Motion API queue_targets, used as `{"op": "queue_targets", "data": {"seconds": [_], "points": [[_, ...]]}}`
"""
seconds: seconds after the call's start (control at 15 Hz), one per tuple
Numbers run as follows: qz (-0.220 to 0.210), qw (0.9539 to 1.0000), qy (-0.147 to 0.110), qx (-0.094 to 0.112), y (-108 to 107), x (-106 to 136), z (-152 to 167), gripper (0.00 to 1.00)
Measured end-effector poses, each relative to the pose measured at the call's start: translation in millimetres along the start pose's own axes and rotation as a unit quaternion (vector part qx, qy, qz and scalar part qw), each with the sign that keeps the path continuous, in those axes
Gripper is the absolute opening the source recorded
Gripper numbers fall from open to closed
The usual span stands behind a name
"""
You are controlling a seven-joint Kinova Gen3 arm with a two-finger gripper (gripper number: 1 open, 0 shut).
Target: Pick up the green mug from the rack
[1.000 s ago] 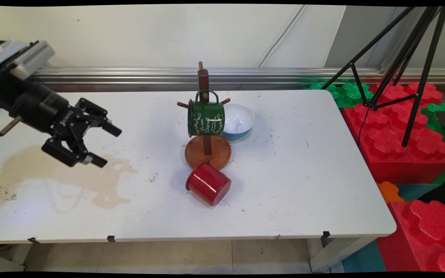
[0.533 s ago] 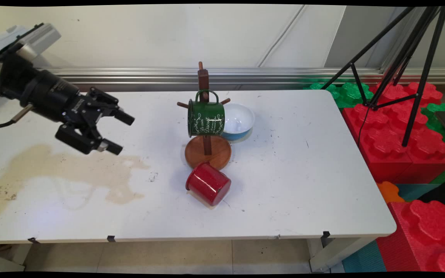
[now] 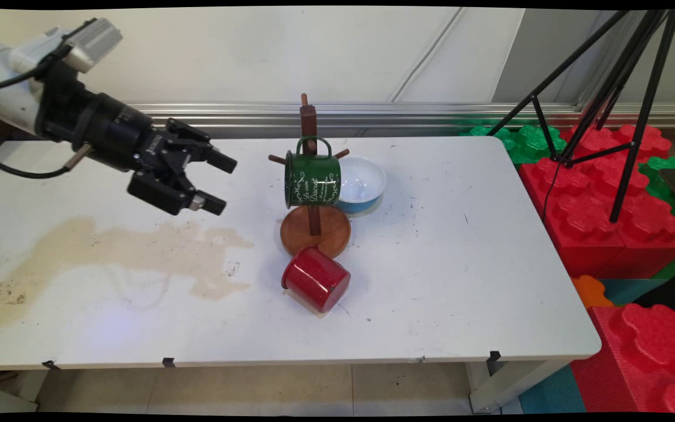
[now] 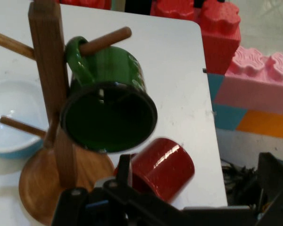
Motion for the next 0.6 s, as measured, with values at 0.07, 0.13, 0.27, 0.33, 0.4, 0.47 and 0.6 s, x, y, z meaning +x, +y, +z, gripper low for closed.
{"op": "queue_targets", "data": {"seconds": [0.07,0.13,0.27,0.33,0.4,0.47,0.6], "points": [[-0.003,1.0000,0.004,0.002,-1.2,0.3,5.4,1.00],[-0.006,0.9999,0.008,0.004,-2.3,0.4,10.3,1.00],[-0.011,0.9998,0.014,0.008,-3.7,0.0,19.1,1.00],[-0.014,0.9997,0.017,0.010,-4.3,-0.5,25.5,1.00],[-0.017,0.9996,0.019,0.011,-4.6,-1.0,30.1,1.00],[-0.019,0.9995,0.021,0.012,-4.8,-1.6,34.4,1.00],[-0.025,0.9993,0.026,0.014,-5.2,-2.9,45.0,1.00]]}}
